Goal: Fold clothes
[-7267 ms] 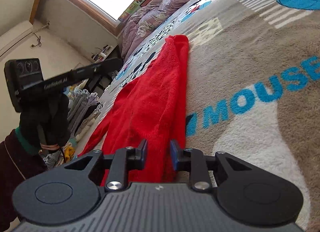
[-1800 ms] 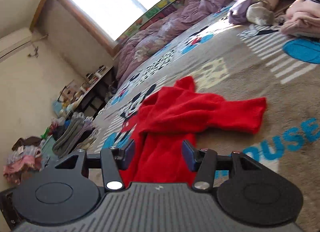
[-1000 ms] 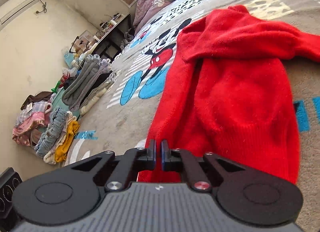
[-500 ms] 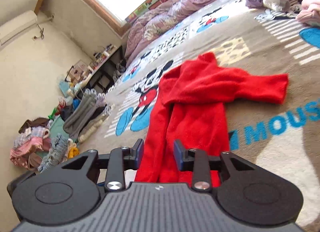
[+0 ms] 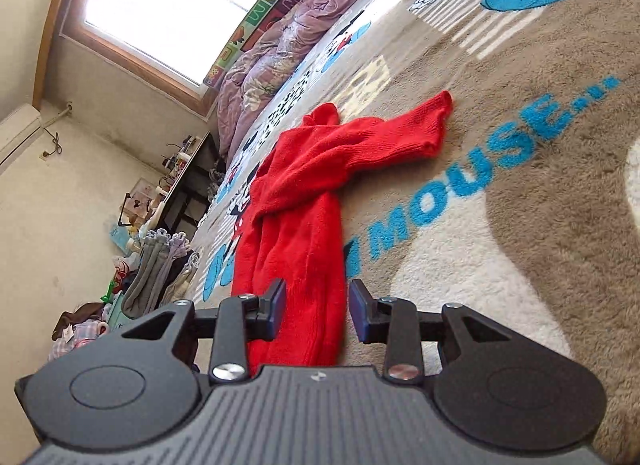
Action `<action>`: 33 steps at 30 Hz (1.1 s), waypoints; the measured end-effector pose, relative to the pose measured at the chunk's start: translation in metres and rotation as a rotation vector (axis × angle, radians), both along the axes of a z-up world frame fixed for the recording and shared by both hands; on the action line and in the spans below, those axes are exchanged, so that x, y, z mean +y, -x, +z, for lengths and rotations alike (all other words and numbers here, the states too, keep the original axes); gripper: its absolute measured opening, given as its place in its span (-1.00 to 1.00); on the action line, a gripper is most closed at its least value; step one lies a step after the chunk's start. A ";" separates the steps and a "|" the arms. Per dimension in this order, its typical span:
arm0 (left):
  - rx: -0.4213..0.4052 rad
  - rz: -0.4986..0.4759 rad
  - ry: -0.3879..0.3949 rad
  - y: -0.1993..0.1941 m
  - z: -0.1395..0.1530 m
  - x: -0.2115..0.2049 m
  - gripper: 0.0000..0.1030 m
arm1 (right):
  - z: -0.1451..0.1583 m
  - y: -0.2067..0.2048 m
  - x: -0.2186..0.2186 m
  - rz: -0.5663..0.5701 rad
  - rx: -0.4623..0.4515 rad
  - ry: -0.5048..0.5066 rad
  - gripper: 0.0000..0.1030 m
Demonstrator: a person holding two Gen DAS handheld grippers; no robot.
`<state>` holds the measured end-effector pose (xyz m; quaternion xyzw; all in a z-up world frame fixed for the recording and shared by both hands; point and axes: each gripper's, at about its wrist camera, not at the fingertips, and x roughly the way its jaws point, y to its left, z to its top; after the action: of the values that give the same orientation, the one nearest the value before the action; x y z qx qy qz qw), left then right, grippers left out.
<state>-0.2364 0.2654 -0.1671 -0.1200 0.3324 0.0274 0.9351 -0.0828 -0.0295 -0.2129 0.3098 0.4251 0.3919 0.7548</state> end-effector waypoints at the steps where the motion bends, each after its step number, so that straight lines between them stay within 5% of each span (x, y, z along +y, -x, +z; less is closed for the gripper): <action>1: 0.004 -0.004 -0.013 -0.006 0.000 -0.002 -0.49 | -0.001 0.000 0.000 0.001 0.004 -0.003 -0.29; 7: 0.123 -0.094 -0.072 -0.040 -0.035 -0.026 -0.48 | -0.008 -0.002 -0.009 -0.062 0.046 -0.017 -0.25; 11: 0.038 -0.095 -0.110 -0.050 -0.007 -0.023 -0.48 | -0.011 -0.017 -0.027 -0.184 0.077 -0.056 0.04; 14: -0.001 -0.058 -0.159 -0.076 -0.005 -0.013 -0.48 | -0.016 -0.035 -0.027 -0.244 0.078 -0.036 0.04; 18: 0.126 -0.054 -0.069 -0.116 -0.038 0.007 -0.48 | -0.021 -0.060 -0.016 -0.273 0.058 -0.015 0.06; 28: 0.072 -0.024 0.021 -0.101 -0.037 0.016 -0.47 | -0.036 -0.097 -0.008 -0.320 0.040 -0.055 0.02; 30: 0.069 -0.019 0.027 -0.101 -0.037 0.016 -0.47 | -0.037 -0.102 -0.007 -0.323 0.041 -0.052 -0.09; 33: 0.064 -0.011 0.046 -0.100 -0.037 0.017 -0.44 | -0.040 -0.107 -0.007 -0.323 0.057 -0.006 -0.72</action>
<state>-0.1361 0.2827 -0.2045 -0.1388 0.3633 0.0185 0.9211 0.0243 -0.0363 -0.2531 0.3874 0.3897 0.2576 0.7948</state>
